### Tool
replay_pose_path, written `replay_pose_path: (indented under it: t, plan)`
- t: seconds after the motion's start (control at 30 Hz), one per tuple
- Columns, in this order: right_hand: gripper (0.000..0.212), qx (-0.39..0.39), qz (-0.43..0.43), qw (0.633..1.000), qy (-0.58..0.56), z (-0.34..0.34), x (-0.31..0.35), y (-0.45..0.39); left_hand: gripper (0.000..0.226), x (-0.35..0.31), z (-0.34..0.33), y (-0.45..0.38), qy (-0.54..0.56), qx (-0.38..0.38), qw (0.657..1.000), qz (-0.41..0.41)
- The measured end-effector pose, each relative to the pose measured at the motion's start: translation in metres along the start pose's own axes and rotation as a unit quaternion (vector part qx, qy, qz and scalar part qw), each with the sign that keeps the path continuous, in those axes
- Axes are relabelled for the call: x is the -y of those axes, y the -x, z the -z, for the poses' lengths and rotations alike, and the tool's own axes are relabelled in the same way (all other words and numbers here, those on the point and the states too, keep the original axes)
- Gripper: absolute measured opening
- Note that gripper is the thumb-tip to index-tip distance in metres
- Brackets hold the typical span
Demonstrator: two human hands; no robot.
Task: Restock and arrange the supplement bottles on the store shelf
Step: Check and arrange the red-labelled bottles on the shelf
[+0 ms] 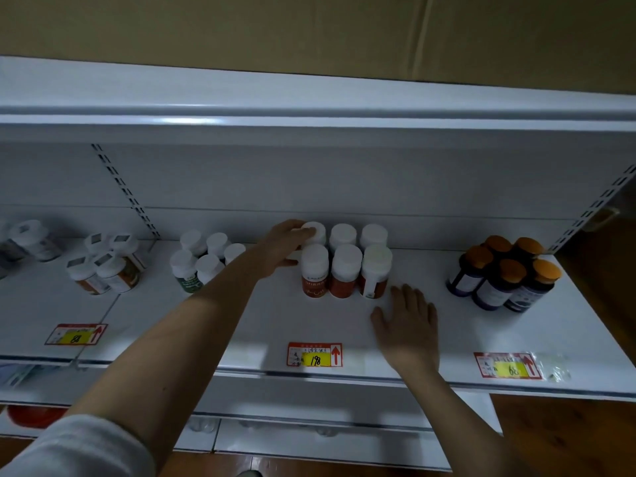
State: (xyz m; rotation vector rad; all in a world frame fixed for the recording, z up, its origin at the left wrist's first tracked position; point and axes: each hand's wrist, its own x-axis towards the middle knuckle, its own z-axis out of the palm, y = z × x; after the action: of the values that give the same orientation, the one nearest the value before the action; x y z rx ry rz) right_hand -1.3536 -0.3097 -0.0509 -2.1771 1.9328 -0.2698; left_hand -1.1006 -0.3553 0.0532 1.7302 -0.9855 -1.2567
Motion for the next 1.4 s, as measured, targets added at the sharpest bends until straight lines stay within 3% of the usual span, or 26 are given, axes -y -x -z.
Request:
replay_pose_path:
  t: [0.13,0.33,0.43,0.57,0.77,1.03,1.17,1.27,1.4]
  plan:
    - [0.063,0.004,0.002,1.000,-0.003,-0.001,0.000,0.000,0.037,-0.020,-0.007,-0.007,-0.156,-0.043,0.978,-0.132]
    - [0.070,0.004,0.004,1.000,0.002,0.000,0.000,0.000,0.049,-0.052,-0.025,-0.008,-0.397,0.075,0.897,-0.180]
    - [0.071,0.014,0.003,1.000,-0.003,0.001,0.000,0.002,0.039,-0.057,-0.031,-0.007,-0.410,0.111,0.887,-0.180]
    - [0.065,0.018,0.005,1.000,-0.006,0.002,0.001,0.001,0.044,-0.060,-0.034,-0.006,-0.407,0.134,0.887,-0.170]
    - [0.065,0.023,0.004,1.000,-0.003,0.003,0.001,0.000,0.046,-0.054,-0.034,-0.012,-0.423,0.102,0.880,-0.189]
    - [0.065,0.024,0.001,1.000,-0.006,0.004,0.001,0.000,0.052,-0.068,-0.016,0.002,-0.280,-0.019,0.928,-0.246]
    - [0.060,0.019,-0.005,0.999,-0.046,0.009,-0.001,-0.002,0.048,-0.080,-0.005,0.032,-0.136,-0.040,0.952,-0.270]
    - [0.045,-0.011,-0.050,0.972,-0.228,0.026,0.003,-0.005,0.042,-0.082,0.001,0.065,-0.036,-0.017,0.962,-0.269]
    - [0.018,-0.058,-0.030,0.884,-0.463,0.072,0.026,0.018,0.036,-0.073,0.006,0.111,0.039,0.013,0.963,-0.265]
